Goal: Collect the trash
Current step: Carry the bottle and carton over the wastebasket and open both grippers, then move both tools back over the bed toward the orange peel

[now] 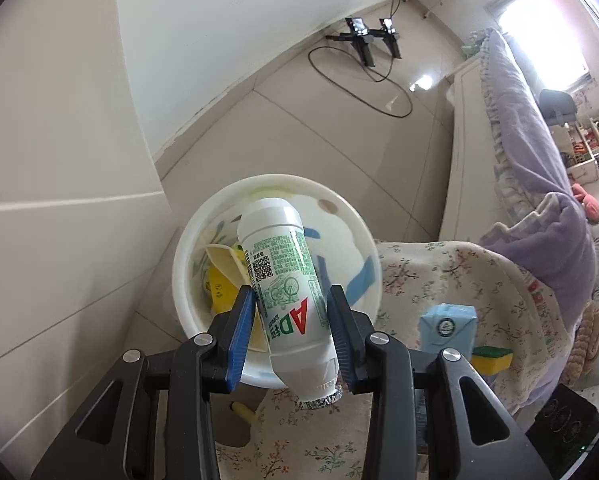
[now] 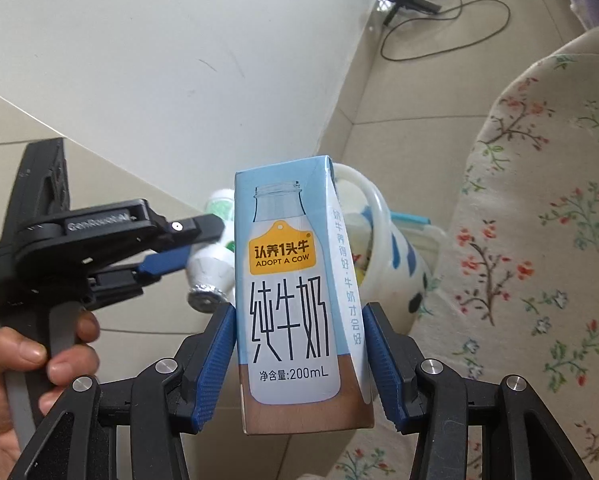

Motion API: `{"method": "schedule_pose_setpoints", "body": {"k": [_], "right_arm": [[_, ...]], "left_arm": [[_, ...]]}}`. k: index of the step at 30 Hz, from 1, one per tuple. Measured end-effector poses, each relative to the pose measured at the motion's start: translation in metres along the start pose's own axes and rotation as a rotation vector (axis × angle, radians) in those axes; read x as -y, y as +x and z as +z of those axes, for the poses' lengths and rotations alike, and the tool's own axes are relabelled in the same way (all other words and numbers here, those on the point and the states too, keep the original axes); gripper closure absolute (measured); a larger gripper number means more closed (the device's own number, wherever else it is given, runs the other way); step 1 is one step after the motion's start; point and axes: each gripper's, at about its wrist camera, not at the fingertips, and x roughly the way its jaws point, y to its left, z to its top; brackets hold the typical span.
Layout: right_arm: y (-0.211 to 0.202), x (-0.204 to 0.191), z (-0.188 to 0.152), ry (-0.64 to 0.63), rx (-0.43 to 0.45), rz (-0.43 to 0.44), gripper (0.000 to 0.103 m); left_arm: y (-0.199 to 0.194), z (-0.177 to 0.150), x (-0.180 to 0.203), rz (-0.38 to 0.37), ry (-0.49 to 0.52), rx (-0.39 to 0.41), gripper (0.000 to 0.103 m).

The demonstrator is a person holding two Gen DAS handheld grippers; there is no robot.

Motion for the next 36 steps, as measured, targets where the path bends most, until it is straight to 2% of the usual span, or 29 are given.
{"method": "schedule_pose_setpoints", "body": {"k": [2,4,9,13,19,21,22,25,31,36], "right_arm": [[0.002,0.0,0.002,0.0,0.001,-0.007,0.047],[0.002,0.003,-0.001,0.005,-0.003,-0.008,0.047],[0.011,0.004,0.0,0.011,-0.015,-0.028,0.047],[0.023,-0.003,0.007,0.008,-0.02,-0.034,0.047],[0.045,-0.03,0.028,-0.075,-0.009,-0.052,0.044],[0.057,-0.042,0.031,-0.154,-0.03,-0.086,0.042],[0.063,-0.045,0.031,-0.176,-0.042,-0.118,0.037],[0.07,-0.041,0.027,-0.182,-0.059,-0.16,0.036],[0.043,-0.022,0.011,-0.154,-0.048,-0.172,0.036],[-0.006,0.004,0.008,-0.125,-0.011,-0.201,0.036]], "left_arm": [[0.009,0.001,-0.007,0.076,-0.014,-0.027,0.058],[0.012,0.002,-0.013,0.105,-0.028,-0.031,0.057],[0.0,-0.001,-0.006,0.066,-0.002,-0.012,0.057],[-0.016,-0.001,-0.008,0.038,-0.023,0.023,0.057],[-0.036,-0.002,-0.01,0.025,-0.043,0.08,0.057],[-0.038,-0.001,-0.011,0.028,-0.05,0.089,0.057],[-0.038,-0.001,-0.012,0.026,-0.053,0.089,0.057],[-0.038,-0.002,-0.011,0.017,-0.05,0.085,0.057],[-0.041,-0.007,0.002,0.002,-0.011,0.091,0.057],[-0.039,-0.015,0.024,-0.014,0.051,0.08,0.057]]}}
